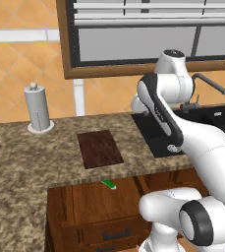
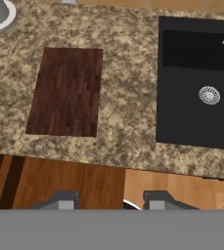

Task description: Pick up the knife from the drawer and place it on the cutting board. Then place the meat from the plate to the cutting board.

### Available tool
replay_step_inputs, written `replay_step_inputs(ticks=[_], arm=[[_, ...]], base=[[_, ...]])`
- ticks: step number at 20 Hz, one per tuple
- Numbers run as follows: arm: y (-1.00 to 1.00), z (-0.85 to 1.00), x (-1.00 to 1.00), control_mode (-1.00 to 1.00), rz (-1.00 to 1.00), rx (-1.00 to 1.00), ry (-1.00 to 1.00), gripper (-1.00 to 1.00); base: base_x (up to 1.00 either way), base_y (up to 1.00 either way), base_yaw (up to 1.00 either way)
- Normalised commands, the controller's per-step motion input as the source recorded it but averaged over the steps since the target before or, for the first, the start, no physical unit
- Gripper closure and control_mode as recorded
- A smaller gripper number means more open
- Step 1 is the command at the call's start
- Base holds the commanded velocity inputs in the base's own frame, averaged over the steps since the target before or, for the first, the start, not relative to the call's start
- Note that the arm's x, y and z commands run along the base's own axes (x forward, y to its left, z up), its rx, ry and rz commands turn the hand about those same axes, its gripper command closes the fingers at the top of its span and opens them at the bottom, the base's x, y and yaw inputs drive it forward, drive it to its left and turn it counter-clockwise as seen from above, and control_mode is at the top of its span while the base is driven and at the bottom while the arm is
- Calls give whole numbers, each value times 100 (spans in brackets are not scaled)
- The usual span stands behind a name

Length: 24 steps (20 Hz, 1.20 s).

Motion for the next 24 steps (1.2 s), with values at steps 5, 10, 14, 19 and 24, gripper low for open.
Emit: replay_step_inputs(ticks=[5, 10, 14, 19, 24], arm=[[9, -16, -41, -100, 0, -1, 1, -100], [1, -40, -34, -100, -1, 0, 14, -100], [3, -21, 0, -100, -3, 0, 1, -100], [2, -3, 0, 100, 0, -3, 2, -100], [0, 0, 0, 100, 0, 0, 0, -100]], base=[[0, 0, 0], [0, 0, 0], [0, 0, 0], [-24, -1, 13], [-45, -44, 69]])
